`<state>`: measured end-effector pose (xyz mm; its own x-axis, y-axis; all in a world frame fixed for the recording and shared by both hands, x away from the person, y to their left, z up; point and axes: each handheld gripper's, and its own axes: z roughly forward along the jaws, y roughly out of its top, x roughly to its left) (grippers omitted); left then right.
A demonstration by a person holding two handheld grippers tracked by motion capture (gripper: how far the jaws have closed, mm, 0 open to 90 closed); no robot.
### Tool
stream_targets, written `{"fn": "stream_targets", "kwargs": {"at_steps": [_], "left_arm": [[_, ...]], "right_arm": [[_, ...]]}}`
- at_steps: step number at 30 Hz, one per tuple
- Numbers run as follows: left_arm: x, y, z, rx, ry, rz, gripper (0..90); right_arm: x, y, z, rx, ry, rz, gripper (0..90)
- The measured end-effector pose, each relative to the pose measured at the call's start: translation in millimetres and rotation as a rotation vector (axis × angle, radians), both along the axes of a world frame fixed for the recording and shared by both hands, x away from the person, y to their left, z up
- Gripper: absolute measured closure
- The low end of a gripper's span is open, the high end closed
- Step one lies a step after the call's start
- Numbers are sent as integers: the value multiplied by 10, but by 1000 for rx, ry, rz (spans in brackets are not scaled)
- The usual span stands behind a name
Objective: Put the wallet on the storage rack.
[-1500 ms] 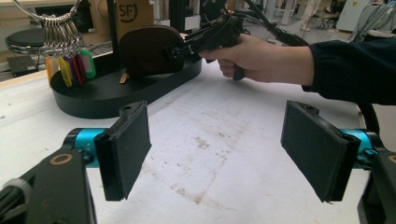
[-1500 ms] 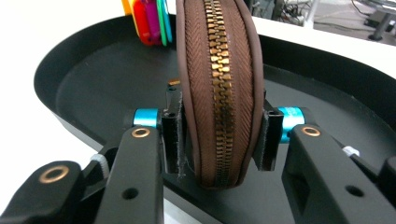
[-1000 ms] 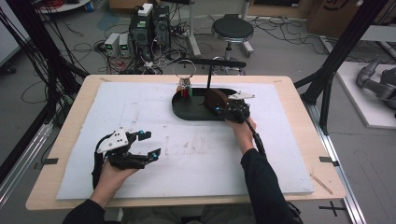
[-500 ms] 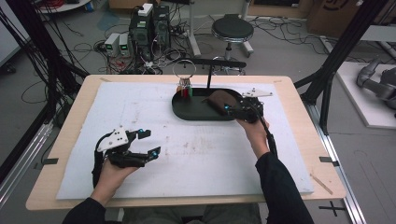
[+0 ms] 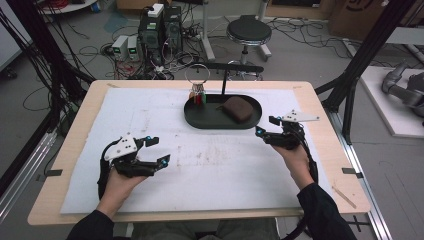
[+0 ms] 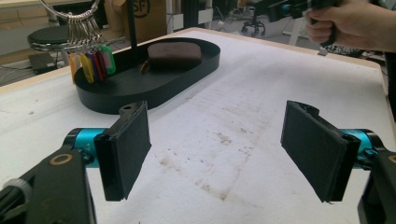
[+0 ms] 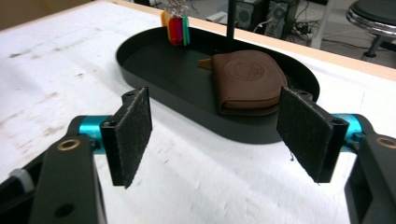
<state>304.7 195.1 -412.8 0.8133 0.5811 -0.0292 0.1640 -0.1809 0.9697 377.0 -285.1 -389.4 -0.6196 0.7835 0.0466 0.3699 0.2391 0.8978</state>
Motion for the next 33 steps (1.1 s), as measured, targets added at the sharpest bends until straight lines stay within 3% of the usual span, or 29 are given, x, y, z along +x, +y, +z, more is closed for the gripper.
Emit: {"fn": "stream_targets", "kwargs": {"at_steps": [9,13,33], "left_arm": [[20,50,-13,10,-3,27,229],[23,76,-19,17,-3,35,227],[41,142,-30,35,-4,101,227]], "right_arm": [[-233,-230,-62,38,-25,22,251],[-232,-301,-125,43,0,15,231],[-161,-402,-224,37,16,14,218]]}}
